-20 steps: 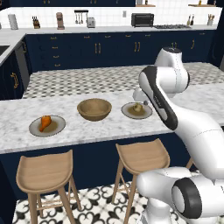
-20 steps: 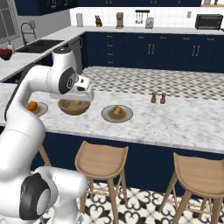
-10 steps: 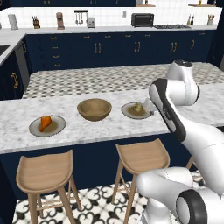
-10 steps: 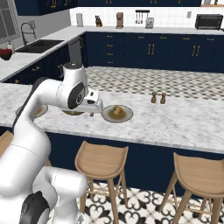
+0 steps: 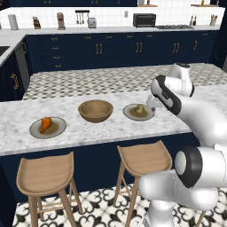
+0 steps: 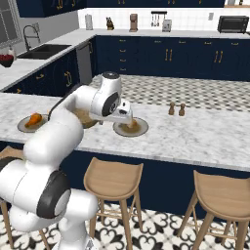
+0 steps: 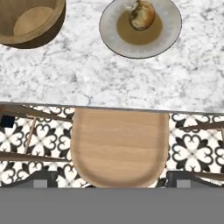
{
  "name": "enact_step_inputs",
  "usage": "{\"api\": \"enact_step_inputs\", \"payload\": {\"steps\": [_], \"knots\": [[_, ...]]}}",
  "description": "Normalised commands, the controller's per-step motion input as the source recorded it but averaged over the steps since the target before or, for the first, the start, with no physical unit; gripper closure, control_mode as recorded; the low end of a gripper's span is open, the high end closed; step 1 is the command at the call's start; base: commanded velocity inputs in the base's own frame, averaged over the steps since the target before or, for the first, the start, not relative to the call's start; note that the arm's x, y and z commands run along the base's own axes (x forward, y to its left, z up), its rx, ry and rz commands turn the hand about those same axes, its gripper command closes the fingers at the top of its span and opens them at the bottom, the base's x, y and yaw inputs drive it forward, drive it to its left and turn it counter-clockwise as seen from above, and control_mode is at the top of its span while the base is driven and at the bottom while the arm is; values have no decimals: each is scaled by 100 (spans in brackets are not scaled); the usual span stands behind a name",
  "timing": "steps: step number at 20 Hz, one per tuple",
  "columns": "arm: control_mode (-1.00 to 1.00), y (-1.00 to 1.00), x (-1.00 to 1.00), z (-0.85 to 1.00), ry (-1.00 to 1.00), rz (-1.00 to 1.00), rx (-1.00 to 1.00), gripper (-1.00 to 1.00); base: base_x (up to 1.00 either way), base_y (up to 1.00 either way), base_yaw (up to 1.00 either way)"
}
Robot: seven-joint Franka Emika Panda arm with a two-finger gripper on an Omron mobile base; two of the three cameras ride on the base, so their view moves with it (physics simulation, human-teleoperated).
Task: Pick the chicken drumstick and onion from their plates and place them in the bowl. Then put the bowl in the fridge.
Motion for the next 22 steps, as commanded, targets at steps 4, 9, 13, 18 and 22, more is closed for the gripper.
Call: {"api": "enact_step_inputs", "payload": {"steps": [4, 9, 13, 18, 22], "knots": [[-100, 0, 94, -50, 5, -2, -3, -100, 0, 0, 0], [-100, 0, 62, -68, -3, 0, -5, -100, 0, 0, 0], [-100, -3, 55, -16, -1, 0, 0, -100, 0, 0, 0], [-100, 0, 67, -21, 0, 0, 0, -100, 0, 0, 0], [-100, -6, 49, -29, -2, 0, 0, -100, 0, 0, 0]]}}
